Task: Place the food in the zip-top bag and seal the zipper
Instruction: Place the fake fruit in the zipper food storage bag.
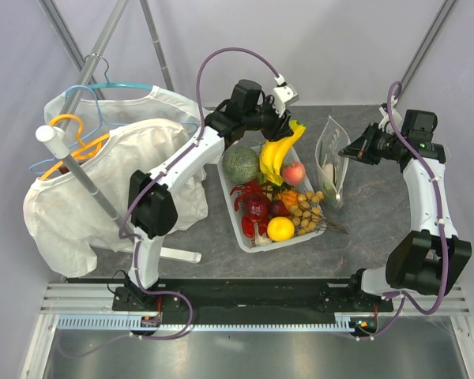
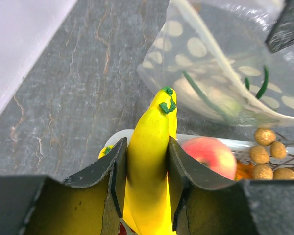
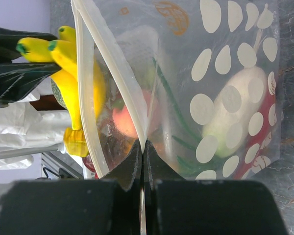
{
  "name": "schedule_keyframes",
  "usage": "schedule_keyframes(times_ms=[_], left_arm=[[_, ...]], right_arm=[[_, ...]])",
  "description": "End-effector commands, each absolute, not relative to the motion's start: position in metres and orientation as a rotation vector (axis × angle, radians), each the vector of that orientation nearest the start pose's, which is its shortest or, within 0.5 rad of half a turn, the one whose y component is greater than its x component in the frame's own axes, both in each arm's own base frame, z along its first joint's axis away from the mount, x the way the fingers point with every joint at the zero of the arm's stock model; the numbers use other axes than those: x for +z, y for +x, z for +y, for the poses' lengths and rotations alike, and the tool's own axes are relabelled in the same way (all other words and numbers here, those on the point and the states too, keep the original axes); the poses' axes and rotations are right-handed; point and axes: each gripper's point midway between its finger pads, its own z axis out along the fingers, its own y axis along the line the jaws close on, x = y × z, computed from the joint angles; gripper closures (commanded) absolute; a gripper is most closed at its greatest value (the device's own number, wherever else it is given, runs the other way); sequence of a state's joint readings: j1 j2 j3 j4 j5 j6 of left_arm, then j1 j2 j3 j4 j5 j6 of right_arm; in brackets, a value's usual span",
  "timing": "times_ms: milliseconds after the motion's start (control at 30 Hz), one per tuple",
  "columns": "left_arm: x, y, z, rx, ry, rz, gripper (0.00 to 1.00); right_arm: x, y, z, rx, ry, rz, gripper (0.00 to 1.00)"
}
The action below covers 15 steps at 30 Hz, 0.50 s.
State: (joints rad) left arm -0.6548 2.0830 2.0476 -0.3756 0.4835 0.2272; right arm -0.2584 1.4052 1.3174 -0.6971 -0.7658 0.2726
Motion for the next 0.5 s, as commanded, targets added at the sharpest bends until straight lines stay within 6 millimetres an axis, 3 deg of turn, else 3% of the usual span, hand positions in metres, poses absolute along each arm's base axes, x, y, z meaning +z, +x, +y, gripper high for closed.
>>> schedule_keyframes(times_ms=[0,33,133,233,267,367,467], left_arm=[[0.321,0.412,-0.42,-0.786,1.131,1.497,0.86],[0.342,0.409,-0.42,-0.797,1.107,1.45,0.9],[0.378,0.396,-0.423,-0.892,1.04,1.363,0.97],[0.412,0.374,-0.421,-1.007,0.958,1.287,0.98],[0.433,0.366,-0.419,-1.015,0.933,1.197,0.98],[0.457,0.344,-0.424,-1.059,0.894,1.026,0.98],[0.483,0.306,-0.43,-1.042,0.896,0.743,0.98]], right_arm=[[0.257,0.359,0.042,0.915,0.182,2.213,1.0],[0.257,0.359,0.042,0.919,0.183,2.211,1.0],[0.259,0.359,0.043,0.928,0.189,2.208,1.0],[0.263,0.359,0.044,0.934,0.19,2.195,1.0],[0.264,0.359,0.045,0.939,0.187,2.191,1.0],[0.267,0.358,0.048,0.969,0.186,2.187,1.0],[0.266,0.358,0.05,0.999,0.19,2.189,1.0]])
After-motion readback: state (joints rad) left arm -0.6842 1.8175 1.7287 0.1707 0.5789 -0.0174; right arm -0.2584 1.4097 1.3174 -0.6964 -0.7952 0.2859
